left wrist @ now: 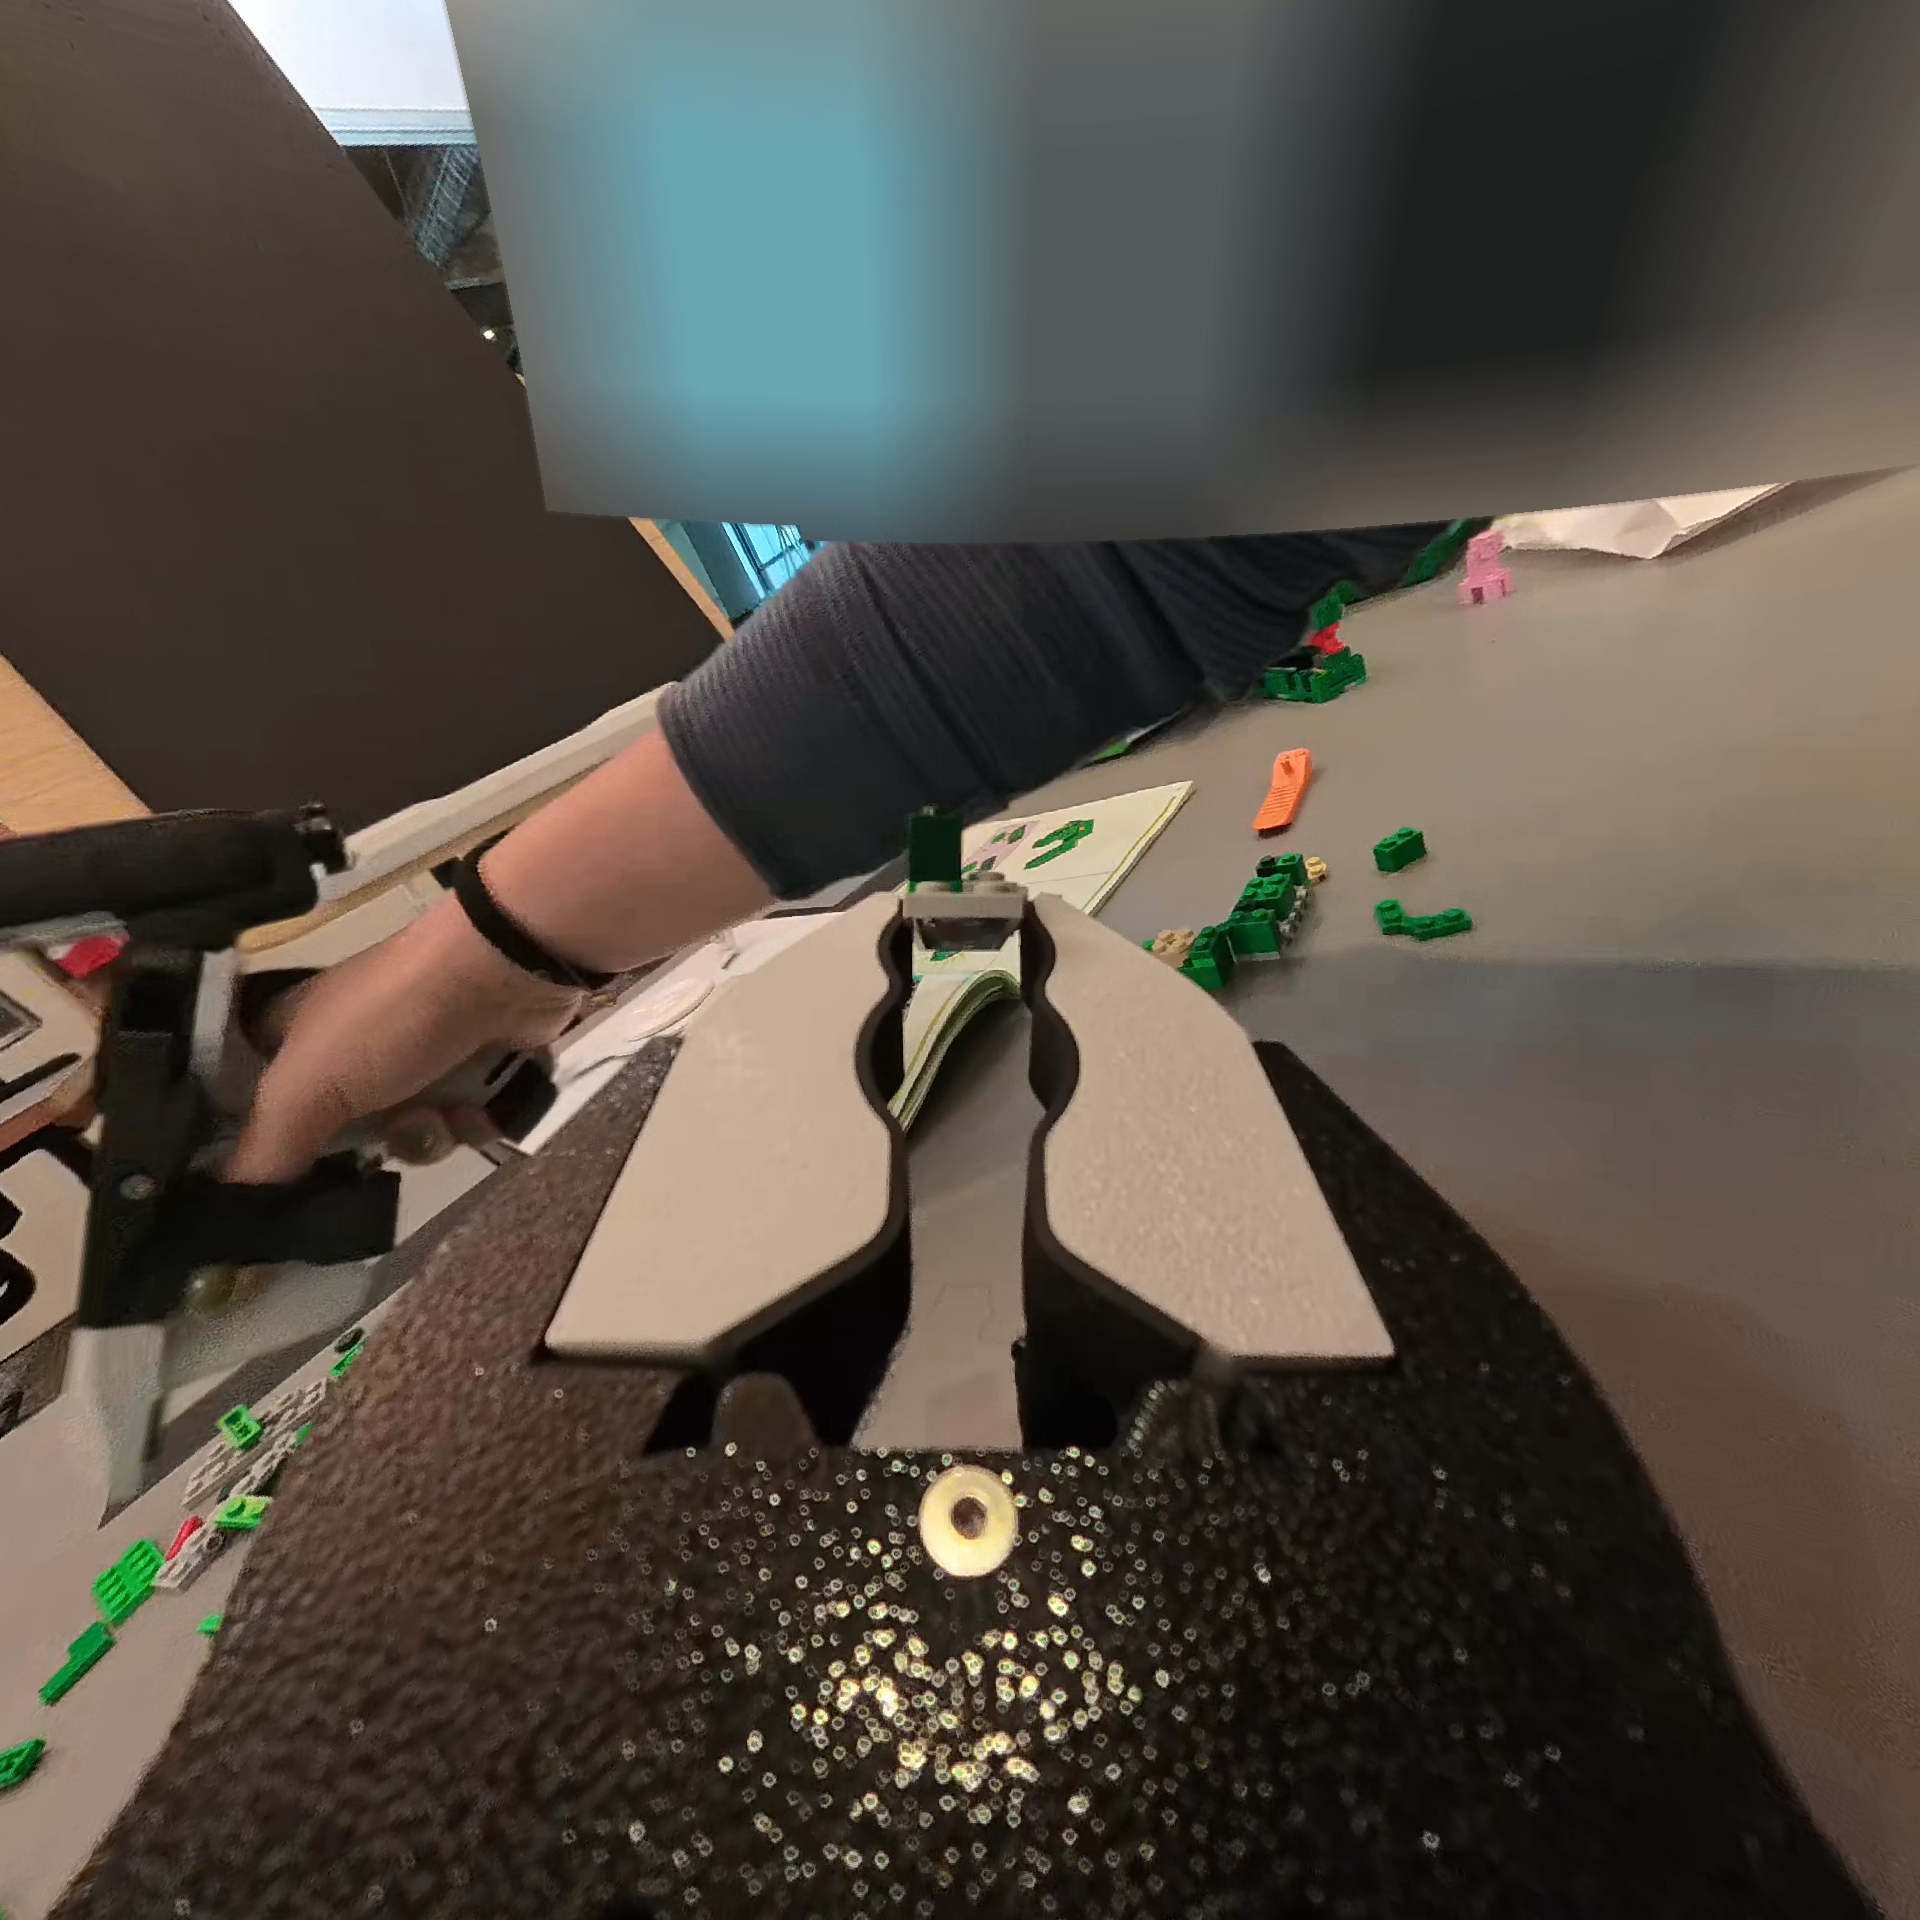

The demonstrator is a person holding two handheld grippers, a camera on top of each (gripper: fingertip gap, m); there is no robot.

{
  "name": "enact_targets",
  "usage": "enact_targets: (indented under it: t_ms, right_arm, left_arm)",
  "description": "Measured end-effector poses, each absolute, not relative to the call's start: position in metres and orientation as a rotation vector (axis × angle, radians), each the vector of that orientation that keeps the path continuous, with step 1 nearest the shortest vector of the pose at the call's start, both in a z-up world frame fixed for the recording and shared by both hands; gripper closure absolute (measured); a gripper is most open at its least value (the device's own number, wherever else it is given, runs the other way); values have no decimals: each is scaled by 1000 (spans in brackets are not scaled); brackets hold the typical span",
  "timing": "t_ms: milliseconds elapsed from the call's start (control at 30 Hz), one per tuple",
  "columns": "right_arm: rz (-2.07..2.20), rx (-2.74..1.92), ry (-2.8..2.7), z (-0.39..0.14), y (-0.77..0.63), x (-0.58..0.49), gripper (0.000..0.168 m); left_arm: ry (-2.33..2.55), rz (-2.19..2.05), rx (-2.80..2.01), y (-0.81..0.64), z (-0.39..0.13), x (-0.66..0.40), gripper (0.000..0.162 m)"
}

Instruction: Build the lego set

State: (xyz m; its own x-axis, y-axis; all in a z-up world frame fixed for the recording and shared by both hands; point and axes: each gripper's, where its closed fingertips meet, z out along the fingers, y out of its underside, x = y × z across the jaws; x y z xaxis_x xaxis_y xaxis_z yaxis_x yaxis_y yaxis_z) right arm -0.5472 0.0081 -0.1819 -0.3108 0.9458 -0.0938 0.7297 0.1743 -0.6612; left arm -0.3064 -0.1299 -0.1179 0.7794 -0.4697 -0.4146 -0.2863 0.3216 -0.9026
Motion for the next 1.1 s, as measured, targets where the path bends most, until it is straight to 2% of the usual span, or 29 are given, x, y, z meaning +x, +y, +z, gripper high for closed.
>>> enact_targets:
  t_ms: [67,200,400,833,933,1100]
  right_arm:
    - [911,-1295,-2300,-177,-28,-547,152]
    - [610,-1033,-2503,-204,-56,-544,156]
    - [495,-1061,-2497,-222,-56,-552,157]
    - [560,-1069,-2544,-225,-68,-554,158]
    - [548,-1058,-2527,-225,-67,-557,167]
    - [513,-949,-2468,-218,-65,-558,167]
  left_arm:
    - [714,-135,-1268,-130,-118,-306,144]
    - [711,-137,-1269,-130,-118,-307,143]
    - [715,-133,-1268,-130,-118,-307,143]
    - [716,-133,-1267,-130,-118,-307,143]
    - [717,-134,-1268,-130,-118,-307,143]
    - [714,-134,-1266,-130,-117,-307,143]
